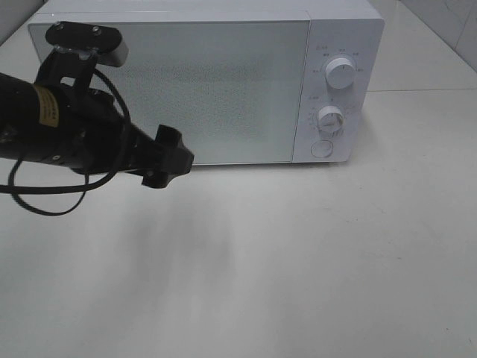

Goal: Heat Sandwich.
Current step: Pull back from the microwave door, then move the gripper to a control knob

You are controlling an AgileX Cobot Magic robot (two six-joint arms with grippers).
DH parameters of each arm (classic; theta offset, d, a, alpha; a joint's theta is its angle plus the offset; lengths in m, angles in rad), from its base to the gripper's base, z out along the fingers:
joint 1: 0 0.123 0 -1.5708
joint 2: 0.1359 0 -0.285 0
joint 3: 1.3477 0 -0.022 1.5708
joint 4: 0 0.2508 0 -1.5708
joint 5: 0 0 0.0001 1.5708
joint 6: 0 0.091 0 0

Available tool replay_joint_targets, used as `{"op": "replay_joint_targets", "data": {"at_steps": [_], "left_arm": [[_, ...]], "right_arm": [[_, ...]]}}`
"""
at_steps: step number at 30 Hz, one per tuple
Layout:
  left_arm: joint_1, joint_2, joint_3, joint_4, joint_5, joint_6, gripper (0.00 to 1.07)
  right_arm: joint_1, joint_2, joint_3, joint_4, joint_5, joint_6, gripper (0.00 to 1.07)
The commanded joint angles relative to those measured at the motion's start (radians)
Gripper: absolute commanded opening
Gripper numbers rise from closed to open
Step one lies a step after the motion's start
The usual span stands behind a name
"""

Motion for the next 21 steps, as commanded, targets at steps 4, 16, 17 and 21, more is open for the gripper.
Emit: {"op": "replay_joint_targets", "data": {"at_steps": [4,16,17,21], "left_arm": [[0.015,-0.120,0.004,0.005,0.287,-0.010,1.03],[0.227,-0.333,0.004,-0.001,0.503,0.068,1.03],[0.254,-0.354,0.004,-0.001,0.516,0.073,1.03],[0.365,-0.427,0.004,-0.013,0.579,0.112,1.03]], "right_arm": [[-0.008,-0.026,0.002,-0.002,-0.011,0.003,0.76],[-0.008,-0.026,0.002,-0.002,-0.011,0.003,0.76],[-0.008,-0.026,0.002,-0.002,-0.011,0.003,0.76],[-0.008,-0.026,0.002,-0.002,-0.011,0.003,0.76]]}}
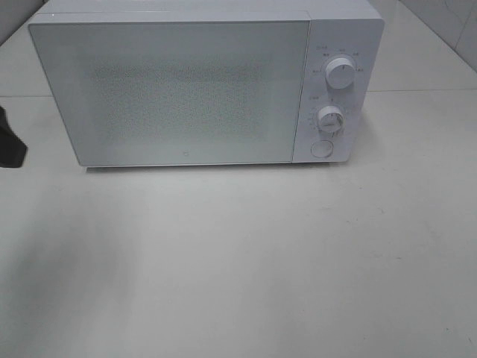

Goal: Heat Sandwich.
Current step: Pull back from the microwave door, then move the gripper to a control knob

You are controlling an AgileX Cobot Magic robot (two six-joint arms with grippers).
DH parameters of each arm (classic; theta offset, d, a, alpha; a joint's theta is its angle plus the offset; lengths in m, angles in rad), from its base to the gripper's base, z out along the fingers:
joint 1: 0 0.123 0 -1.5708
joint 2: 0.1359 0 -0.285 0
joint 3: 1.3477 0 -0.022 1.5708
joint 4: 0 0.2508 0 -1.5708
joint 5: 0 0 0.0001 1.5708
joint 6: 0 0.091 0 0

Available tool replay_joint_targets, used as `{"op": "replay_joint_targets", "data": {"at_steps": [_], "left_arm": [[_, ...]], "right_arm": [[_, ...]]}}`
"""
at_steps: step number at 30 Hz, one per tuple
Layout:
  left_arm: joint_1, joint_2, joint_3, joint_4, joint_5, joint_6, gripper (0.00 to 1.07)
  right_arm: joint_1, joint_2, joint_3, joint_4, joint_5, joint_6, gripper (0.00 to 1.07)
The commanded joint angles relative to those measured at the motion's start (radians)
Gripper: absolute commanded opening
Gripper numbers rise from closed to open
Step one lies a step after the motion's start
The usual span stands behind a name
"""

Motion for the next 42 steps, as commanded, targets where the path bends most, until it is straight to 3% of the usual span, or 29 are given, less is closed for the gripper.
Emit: {"op": "replay_joint_targets", "data": {"at_steps": [1,6,11,18,29,42], "left_arm": [[0.087,-0.061,0.004,-0.014,0.067,0.044,1.03],[0.194,-0.145,0.004,-0.064,0.169,0.108,1.03],[0.228,-0.233,0.028,-0.147,0.224,0.166,1.03],[0.228,-0.357,0.153,-0.147,0.262,0.138,1.03],[0.228,-0.595,0.300,-0.127,0.303,0.155,1.03],[0.228,-0.759,0.297,-0.157,0.300,0.151,1.03]], "right_arm": [[-0.008,-0.026,0.002,-0.002,-0.011,0.003,0.76],[-0.008,-0.026,0.002,-0.002,-0.011,0.003,0.76],[-0.008,-0.026,0.002,-0.002,-0.011,0.003,0.76],[-0.008,-0.026,0.002,-0.002,-0.011,0.003,0.76],[-0.008,-0.026,0.002,-0.002,-0.011,0.003,0.76],[-0.008,-0.026,0.002,-0.002,-0.011,0.003,0.76]]}}
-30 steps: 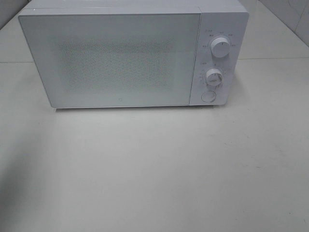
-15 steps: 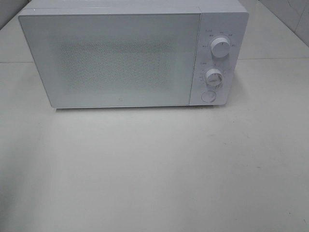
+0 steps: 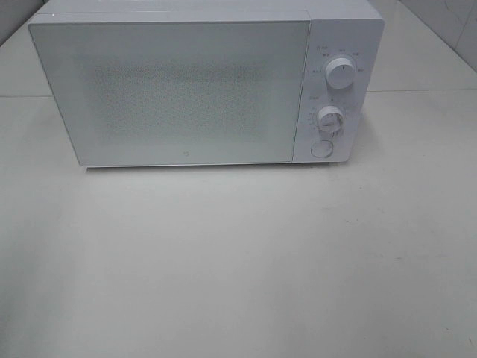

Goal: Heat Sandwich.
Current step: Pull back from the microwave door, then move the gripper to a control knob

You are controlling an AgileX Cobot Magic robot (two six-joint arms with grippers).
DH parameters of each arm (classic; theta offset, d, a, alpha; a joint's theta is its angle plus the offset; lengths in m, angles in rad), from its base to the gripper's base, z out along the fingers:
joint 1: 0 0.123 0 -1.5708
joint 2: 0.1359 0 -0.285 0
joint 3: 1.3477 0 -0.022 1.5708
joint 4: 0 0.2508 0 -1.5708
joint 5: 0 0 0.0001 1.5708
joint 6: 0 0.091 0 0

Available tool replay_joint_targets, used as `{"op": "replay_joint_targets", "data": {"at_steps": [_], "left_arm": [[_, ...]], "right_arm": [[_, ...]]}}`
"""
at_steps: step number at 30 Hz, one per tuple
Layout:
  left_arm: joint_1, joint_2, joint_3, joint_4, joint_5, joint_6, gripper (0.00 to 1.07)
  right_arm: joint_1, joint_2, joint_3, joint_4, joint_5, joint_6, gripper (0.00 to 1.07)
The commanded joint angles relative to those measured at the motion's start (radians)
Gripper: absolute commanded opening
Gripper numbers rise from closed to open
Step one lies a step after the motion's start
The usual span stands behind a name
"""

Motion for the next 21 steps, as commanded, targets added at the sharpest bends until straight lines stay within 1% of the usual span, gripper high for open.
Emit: {"op": "replay_joint_targets", "data": {"at_steps": [1,3,4,7,8,9,12,14,18,21], "left_arm": [[0.003,-0.061,0.002,-0.024,-0.007,-0.001,1.03],[0.003,-0.078,0.002,-0.024,-0.007,-0.001,1.03],[0.003,-0.120,0.002,-0.023,-0.007,-0.001,1.03],[0.040,-0.177,0.002,-0.023,-0.008,0.000,1.03],[0.094,-0.215,0.002,-0.023,-0.008,0.000,1.03],[0.094,-0.215,0.002,-0.023,-0.008,0.000,1.03],[0.179,-0.291,0.002,-0.023,-0.008,0.000,1.03],[0.187,-0.313,0.002,-0.023,-0.008,0.000,1.03],[0.189,-0.419,0.002,-0.023,-0.008,-0.001,1.03],[0.189,-0.411,0.002,-0.028,-0.009,-0.001,1.03]], "right_arm": [[-0.008,-0.026,0.002,-0.002,-0.010,0.003,0.76],[-0.008,-0.026,0.002,-0.002,-0.010,0.003,0.76],[-0.008,-0.026,0.002,-0.002,-0.010,0.003,0.76],[-0.008,-0.026,0.002,-0.002,-0.010,0.003,0.76],[-0.008,-0.026,0.002,-0.002,-0.010,0.003,0.76],[-0.008,-0.026,0.002,-0.002,-0.010,0.003,0.76],[-0.008,-0.026,0.002,-0.002,-0.010,0.003,0.76],[-0.008,-0.026,0.002,-0.002,-0.010,0.003,0.76],[-0.008,-0.026,0.002,-0.002,-0.010,0.003,0.76],[-0.008,-0.026,0.002,-0.002,-0.010,0.003,0.76]]}}
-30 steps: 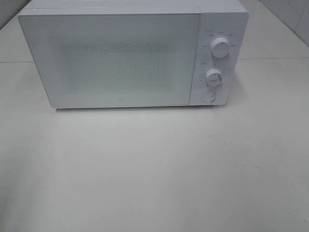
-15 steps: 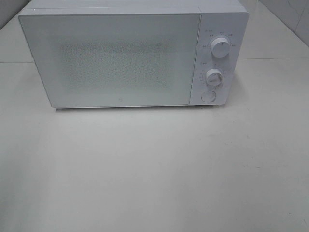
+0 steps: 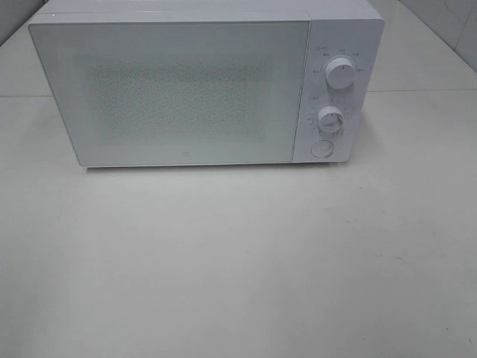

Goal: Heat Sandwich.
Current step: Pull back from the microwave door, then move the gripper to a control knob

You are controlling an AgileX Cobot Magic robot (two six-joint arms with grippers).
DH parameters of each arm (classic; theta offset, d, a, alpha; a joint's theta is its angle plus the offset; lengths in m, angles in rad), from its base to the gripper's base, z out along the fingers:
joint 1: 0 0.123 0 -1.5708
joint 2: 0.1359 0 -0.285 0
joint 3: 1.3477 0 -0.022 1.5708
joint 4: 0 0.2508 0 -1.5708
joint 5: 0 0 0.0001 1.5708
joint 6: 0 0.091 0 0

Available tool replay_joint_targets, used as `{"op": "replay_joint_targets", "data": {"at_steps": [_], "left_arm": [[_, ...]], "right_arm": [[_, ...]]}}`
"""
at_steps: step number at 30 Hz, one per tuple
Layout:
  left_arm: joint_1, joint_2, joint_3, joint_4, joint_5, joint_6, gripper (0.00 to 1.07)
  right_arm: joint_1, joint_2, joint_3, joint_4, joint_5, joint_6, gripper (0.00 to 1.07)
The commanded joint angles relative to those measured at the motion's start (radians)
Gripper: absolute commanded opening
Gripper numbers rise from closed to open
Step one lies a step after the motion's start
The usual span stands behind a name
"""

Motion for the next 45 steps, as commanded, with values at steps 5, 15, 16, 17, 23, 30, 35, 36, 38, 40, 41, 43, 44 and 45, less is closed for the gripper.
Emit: {"op": "replay_joint_targets", "data": {"at_steps": [5,15,16,17,23,30,35,36,38,40,41,43,44,45], "left_arm": [[0.003,-0.031,0.002,-0.016,-0.008,-0.001,1.03],[0.003,-0.030,0.002,-0.015,-0.008,-0.001,1.03],[0.003,-0.030,0.002,-0.015,-0.008,-0.001,1.03],[0.003,-0.030,0.002,-0.015,-0.008,-0.001,1.03],[0.003,-0.030,0.002,-0.015,-0.008,-0.001,1.03],[0.003,-0.030,0.002,-0.015,-0.008,-0.001,1.03],[0.003,-0.030,0.002,-0.015,-0.008,-0.001,1.03],[0.003,-0.030,0.002,-0.015,-0.008,-0.001,1.03],[0.003,-0.030,0.002,-0.015,-0.008,-0.001,1.03],[0.003,-0.030,0.002,-0.015,-0.008,-0.001,1.03],[0.003,-0.030,0.002,-0.015,-0.008,-0.001,1.03],[0.003,-0.030,0.002,-0.015,-0.008,-0.001,1.03],[0.003,-0.030,0.002,-0.015,-0.008,-0.001,1.03],[0.003,-0.030,0.002,-0.015,-0.008,-0.001,1.03]], "right_arm": [[-0.008,-0.026,0.002,0.002,-0.010,0.003,0.76],[-0.008,-0.026,0.002,0.002,-0.010,0.003,0.76],[-0.008,-0.026,0.002,0.002,-0.010,0.003,0.76],[-0.008,-0.026,0.002,0.002,-0.010,0.003,0.76],[-0.008,-0.026,0.002,0.002,-0.010,0.003,0.76],[-0.008,-0.026,0.002,0.002,-0.010,0.003,0.76],[-0.008,-0.026,0.002,0.002,-0.010,0.003,0.76],[-0.008,-0.026,0.002,0.002,-0.010,0.003,0.76],[-0.008,-0.026,0.002,0.003,-0.010,0.003,0.76],[-0.008,-0.026,0.002,0.004,-0.010,0.003,0.76],[-0.008,-0.026,0.002,0.004,-0.010,0.003,0.76],[-0.008,-0.026,0.002,0.005,-0.010,0.003,0.76],[-0.008,-0.026,0.002,0.005,-0.010,0.003,0.76],[-0.008,-0.026,0.002,0.005,-0.010,0.003,0.76]]}}
